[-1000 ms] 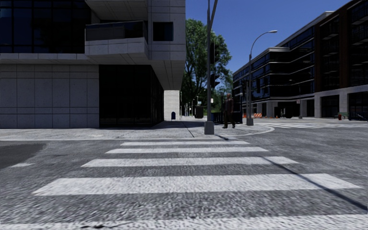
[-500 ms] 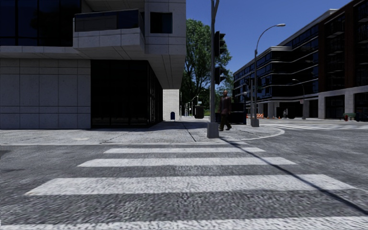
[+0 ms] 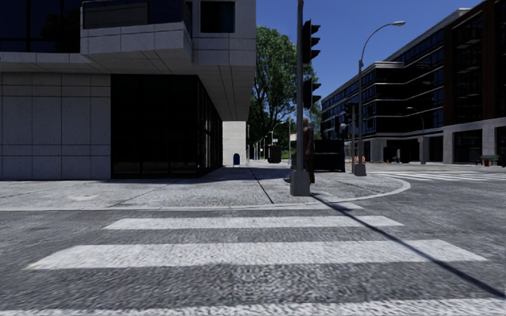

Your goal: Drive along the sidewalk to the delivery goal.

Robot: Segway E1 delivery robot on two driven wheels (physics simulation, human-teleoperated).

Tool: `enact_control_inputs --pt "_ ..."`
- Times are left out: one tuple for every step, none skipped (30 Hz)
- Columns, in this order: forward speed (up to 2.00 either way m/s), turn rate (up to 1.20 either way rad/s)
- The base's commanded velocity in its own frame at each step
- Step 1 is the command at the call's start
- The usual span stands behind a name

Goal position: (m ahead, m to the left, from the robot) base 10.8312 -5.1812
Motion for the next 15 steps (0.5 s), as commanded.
enact_control_inputs --pt "2.00 0.00" --pt "2.00 0.00" --pt "2.00 0.00" --pt "2.00 0.00" --pt "1.97 0.02" --pt "1.97 0.02" --pt "1.66 0.17" --pt "1.37 0.32" --pt "1.28 0.36" --pt "1.26 0.33" --pt "1.26 0.33" --pt "1.25 0.30" --pt "1.25 0.30" --pt "1.25 0.30" --pt "1.25 0.30"
